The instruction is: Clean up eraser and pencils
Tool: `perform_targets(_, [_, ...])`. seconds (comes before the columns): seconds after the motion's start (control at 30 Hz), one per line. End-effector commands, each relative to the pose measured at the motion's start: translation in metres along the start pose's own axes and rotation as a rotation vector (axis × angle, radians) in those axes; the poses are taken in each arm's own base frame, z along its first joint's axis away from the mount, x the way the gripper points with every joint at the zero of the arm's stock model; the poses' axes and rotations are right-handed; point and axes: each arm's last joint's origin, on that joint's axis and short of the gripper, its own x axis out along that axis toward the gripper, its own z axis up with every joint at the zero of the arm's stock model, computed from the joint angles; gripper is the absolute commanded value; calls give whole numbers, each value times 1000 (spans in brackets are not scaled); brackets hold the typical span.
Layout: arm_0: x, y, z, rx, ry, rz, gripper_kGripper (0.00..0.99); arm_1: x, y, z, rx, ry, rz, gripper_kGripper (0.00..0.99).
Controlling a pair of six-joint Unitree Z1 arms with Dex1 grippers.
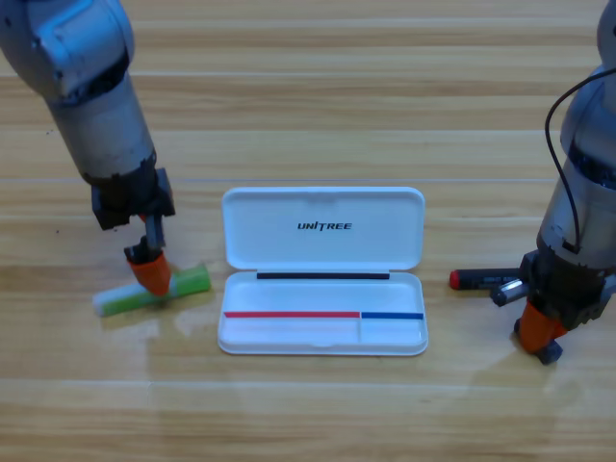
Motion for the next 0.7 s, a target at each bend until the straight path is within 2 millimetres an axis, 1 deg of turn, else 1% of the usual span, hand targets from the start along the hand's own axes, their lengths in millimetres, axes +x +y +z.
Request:
perform_targets(0.03, [28,-11,6,19,37,-51,979,13,10,0,-106,59,26,0])
perform_targets(0.1, [30,-12,4,19,37,-51,976,-9,11,-1,-229,41,32,0])
perform_targets(0.17, [32,-13,2,17,37,-51,973,-37,13,-5,-411,7,28,0])
perform_targets(0.2, [34,-14,1,17,37,-51,971,-50,13,-8,-459,-16,12,0])
perform_targets(0.27, [37,-16,-1,17,35,-49,957,-68,13,-14,-536,-58,1,0])
perform_targets(0.33, [39,-17,-2,17,32,-47,954,-78,17,-19,-660,-76,3,0])
perform_targets(0.4, [42,-18,-3,17,34,-48,943,-82,25,-17,-791,-86,-1,0])
perform_targets(0.5, [43,-19,-5,15,33,-47,916,-79,42,-9,-941,-64,-3,0])
perform_targets(0.6, [46,-19,-5,17,35,-49,868,-72,62,2,-1067,-41,18,0])
perform_targets(0.67, [47,-20,-5,20,38,-52,831,-64,71,12,-1122,-37,27,0])
perform_targets(0.7, [47,-20,-5,22,38,-52,798,-61,76,16,-1145,-38,33,0])
